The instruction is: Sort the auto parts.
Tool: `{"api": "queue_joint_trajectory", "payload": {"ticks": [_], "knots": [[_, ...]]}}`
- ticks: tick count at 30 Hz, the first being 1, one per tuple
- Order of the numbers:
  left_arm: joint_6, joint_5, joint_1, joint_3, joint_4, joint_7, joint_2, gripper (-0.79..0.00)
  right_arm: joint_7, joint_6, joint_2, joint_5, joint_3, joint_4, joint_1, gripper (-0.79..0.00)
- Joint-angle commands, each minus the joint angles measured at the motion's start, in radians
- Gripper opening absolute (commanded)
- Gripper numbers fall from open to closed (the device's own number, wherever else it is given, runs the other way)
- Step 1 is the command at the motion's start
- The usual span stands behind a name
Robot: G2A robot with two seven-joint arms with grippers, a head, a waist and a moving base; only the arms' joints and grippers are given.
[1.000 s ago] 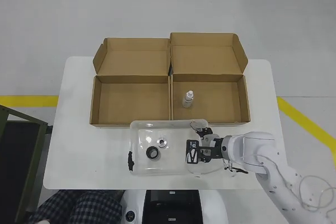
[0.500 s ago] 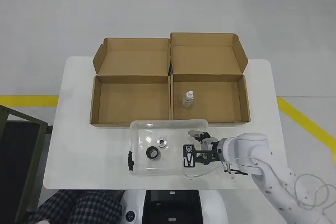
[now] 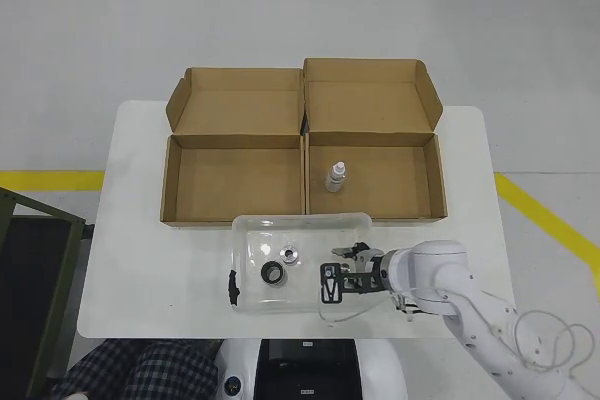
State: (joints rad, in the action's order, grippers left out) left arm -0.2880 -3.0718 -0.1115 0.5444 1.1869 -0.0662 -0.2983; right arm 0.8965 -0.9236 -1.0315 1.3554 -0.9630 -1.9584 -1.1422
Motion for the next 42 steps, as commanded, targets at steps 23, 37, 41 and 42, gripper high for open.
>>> {"api": "queue_joint_trajectory", "payload": {"ticks": [23,37,41,42], "knots": [[0.000,0.000,0.000,0.000,0.000,0.000,0.000,0.000,0.067,0.067,0.022,-0.023,0.114,0.021,0.068,-0.545],[0.000,0.000,0.000,0.000,0.000,0.000,0.000,0.000,0.081,0.081,0.041,-0.083,0.132,-0.027,0.096,-0.785],[0.000,0.000,0.000,0.000,0.000,0.000,0.000,0.000,0.053,0.097,0.044,-0.102,0.109,-0.054,0.093,-0.785],[0.000,0.000,0.000,0.000,0.000,0.000,0.000,0.000,0.037,0.102,0.044,-0.106,0.103,-0.058,0.090,-0.785]]}}
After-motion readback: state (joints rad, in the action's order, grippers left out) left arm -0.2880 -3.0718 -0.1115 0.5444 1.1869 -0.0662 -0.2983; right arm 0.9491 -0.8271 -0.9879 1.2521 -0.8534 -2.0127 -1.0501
